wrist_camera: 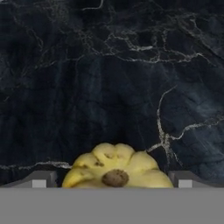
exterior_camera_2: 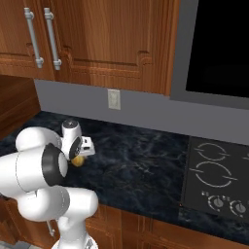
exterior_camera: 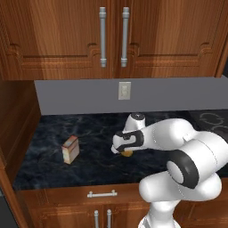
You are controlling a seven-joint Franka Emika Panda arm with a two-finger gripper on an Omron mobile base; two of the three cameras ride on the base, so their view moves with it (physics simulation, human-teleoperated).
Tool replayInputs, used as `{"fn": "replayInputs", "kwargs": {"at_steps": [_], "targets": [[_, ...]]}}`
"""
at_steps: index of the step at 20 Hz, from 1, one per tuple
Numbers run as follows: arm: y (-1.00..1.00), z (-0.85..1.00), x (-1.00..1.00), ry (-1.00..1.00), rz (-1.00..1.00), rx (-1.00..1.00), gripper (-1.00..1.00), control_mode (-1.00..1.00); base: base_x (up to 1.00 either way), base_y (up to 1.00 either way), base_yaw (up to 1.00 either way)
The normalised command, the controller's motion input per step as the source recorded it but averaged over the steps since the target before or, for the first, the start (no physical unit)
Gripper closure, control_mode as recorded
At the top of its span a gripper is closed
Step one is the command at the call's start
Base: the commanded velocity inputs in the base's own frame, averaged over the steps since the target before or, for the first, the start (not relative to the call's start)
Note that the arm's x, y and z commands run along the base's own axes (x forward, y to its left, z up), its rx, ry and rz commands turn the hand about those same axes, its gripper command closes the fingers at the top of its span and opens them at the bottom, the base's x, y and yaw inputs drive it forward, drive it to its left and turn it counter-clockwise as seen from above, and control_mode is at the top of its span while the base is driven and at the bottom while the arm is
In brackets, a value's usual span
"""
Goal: Place the avocado and squash inside the fridge drawer. Close the drawer after placing the vegetables.
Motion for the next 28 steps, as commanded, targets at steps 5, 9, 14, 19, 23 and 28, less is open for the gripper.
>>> {"fn": "replayInputs", "kwargs": {"at_steps": [5, 9, 14, 19, 23, 28], "targets": [[-0.08, -0.16, -0.37, 0.0, 0.0, 0.0, -1.0, -1.0, 0.0, 0.0, 0.0], [-0.15, -0.18, -0.5, -0.01, 0.0, 0.0, -1.0, -1.0, 0.0, 0.0, 0.0], [-0.01, -0.2, -0.12, 0.0, 0.0, 0.0, -1.0, -1.0, 0.0, 0.0, 0.0], [0.01, -0.13, 0.11, 0.0, 0.0, 0.0, -1.0, -1.0, 0.0, 0.0, 0.0], [0.0, -0.44, -0.11, 0.0, 0.0, 0.0, 1.0, -1.0, 0.0, 0.0, 0.0], [0.0, -0.13, -0.23, -0.08, 0.0, 0.01, 1.0, -1.0, 0.0, 0.0, 0.0]]}}
